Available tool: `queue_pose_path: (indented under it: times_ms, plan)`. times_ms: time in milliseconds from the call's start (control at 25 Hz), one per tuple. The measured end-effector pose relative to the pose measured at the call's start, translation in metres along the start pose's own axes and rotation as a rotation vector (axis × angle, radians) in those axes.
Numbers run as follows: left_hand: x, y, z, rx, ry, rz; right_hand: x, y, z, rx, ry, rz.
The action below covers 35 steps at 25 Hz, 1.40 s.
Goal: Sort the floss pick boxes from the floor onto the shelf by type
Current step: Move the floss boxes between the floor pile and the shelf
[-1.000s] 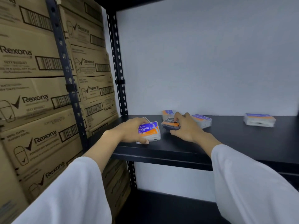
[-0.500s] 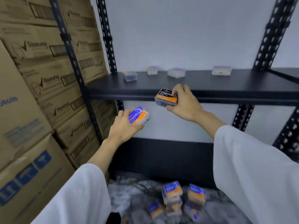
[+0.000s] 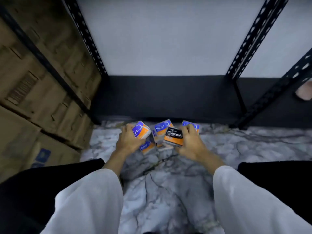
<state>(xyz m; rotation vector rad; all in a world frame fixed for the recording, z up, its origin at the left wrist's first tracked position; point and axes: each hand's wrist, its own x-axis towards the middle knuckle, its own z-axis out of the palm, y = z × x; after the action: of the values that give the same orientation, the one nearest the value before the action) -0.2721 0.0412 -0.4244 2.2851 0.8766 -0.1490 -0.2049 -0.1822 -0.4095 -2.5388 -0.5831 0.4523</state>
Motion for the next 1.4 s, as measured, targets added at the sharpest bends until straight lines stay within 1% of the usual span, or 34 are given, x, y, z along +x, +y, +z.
queue_pose_path:
  times_ms: [120,240,440,560,640,880,1120,1280,1400]
  plan:
    - [0.022,-0.029,0.041,0.018,-0.081,-0.074,0.003,0.040,0.053,-0.030,-0.140,0.060]
    - [0.045,-0.054,0.077,0.025,-0.099,-0.141,0.010,0.073,0.093,-0.069,-0.234,0.090]
    - [0.080,-0.076,0.128,0.024,-0.135,-0.196,0.032,0.111,0.144,-0.245,-0.216,0.028]
    - [0.096,-0.084,0.150,0.018,-0.145,-0.193,0.044,0.125,0.166,-0.220,-0.222,0.040]
    - [0.102,-0.088,0.159,0.058,-0.138,-0.199,0.050,0.130,0.173,-0.190,-0.224,0.059]
    - [0.111,-0.100,0.168,0.145,-0.134,-0.136,0.060,0.135,0.179,-0.126,-0.260,0.077]
    - [0.109,-0.090,0.144,0.219,-0.284,-0.146,0.061,0.119,0.161,-0.014,-0.248,0.099]
    - [0.095,-0.060,0.105,0.198,-0.223,-0.077,0.056,0.091,0.117,0.014,-0.266,0.100]
    - [0.076,-0.026,0.062,0.169,-0.145,-0.012,0.047,0.064,0.076,0.043,-0.193,0.072]
